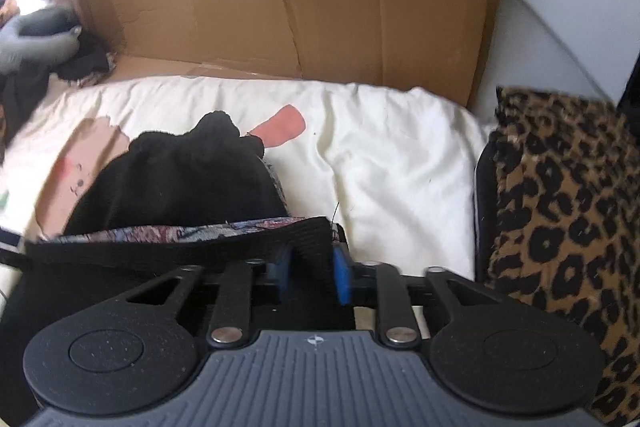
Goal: Fold clothes
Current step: 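Pinch the patterned waistband edge with the right gripper while the left gripper pinches beside it, then lift the black shorts by the waistband with both grippers, then carry the shorts over and lower them onto the duvet with both grippers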
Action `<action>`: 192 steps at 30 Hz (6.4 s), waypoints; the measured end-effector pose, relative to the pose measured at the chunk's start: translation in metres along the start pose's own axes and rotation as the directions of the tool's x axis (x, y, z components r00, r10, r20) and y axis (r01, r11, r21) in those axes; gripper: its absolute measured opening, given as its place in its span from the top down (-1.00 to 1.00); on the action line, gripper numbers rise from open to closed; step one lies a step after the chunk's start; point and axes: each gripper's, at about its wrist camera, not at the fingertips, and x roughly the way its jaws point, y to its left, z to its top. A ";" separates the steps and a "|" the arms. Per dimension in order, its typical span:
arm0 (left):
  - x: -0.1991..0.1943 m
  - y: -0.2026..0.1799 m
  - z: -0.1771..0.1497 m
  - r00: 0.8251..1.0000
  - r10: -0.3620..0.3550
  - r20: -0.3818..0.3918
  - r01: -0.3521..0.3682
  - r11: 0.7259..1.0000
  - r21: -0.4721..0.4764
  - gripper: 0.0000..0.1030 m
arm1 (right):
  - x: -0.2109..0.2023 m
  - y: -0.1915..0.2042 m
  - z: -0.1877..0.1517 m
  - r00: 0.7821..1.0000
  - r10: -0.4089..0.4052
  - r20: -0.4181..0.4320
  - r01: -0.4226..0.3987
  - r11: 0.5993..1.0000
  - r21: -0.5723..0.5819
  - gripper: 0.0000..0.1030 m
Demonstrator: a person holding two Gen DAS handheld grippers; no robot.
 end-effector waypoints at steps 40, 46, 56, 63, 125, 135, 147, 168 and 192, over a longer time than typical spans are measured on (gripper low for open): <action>0.008 0.015 0.013 0.997 -0.078 -0.008 0.077 0.993 -0.085 -0.02 | 0.001 -0.023 -0.002 0.998 0.035 -0.043 -0.031 0.996 0.084 0.11; 0.017 0.012 0.013 0.997 -0.074 -0.026 0.073 0.996 -0.051 -0.01 | 0.007 -0.033 -0.005 0.997 0.052 -0.063 -0.044 0.993 0.111 0.09; 0.023 0.004 0.015 0.998 -0.052 -0.029 0.053 0.999 0.004 -0.01 | 0.042 -0.032 -0.006 0.987 0.111 -0.117 -0.094 0.985 0.141 0.12; 0.025 0.000 0.015 0.998 -0.058 -0.031 0.058 0.998 0.025 -0.18 | 0.044 -0.031 -0.004 0.981 0.154 -0.120 -0.136 0.980 0.144 0.51; -0.048 -0.007 0.086 0.977 0.007 0.213 -0.009 1.000 0.009 0.86 | -0.042 -0.015 0.048 0.986 -0.009 0.167 -0.015 0.989 0.145 0.89; -0.024 0.006 0.096 0.983 -0.002 0.182 0.000 1.000 0.012 0.86 | -0.008 -0.017 0.060 0.994 -0.033 0.107 0.019 0.992 0.122 0.89; 0.006 0.014 0.109 0.989 -0.012 0.150 0.012 1.000 -0.002 0.86 | 0.025 -0.025 0.071 0.998 -0.045 0.045 0.039 0.992 0.120 0.89; 0.061 0.019 0.111 0.996 0.017 0.089 -0.018 1.000 0.015 0.85 | 0.095 -0.027 0.063 0.995 -0.016 -0.103 0.027 0.994 0.108 0.89; 0.013 -0.066 0.103 0.971 -0.068 0.231 0.026 0.984 0.177 0.64 | 0.022 0.024 0.060 0.997 0.058 0.056 -0.056 0.998 -0.036 0.75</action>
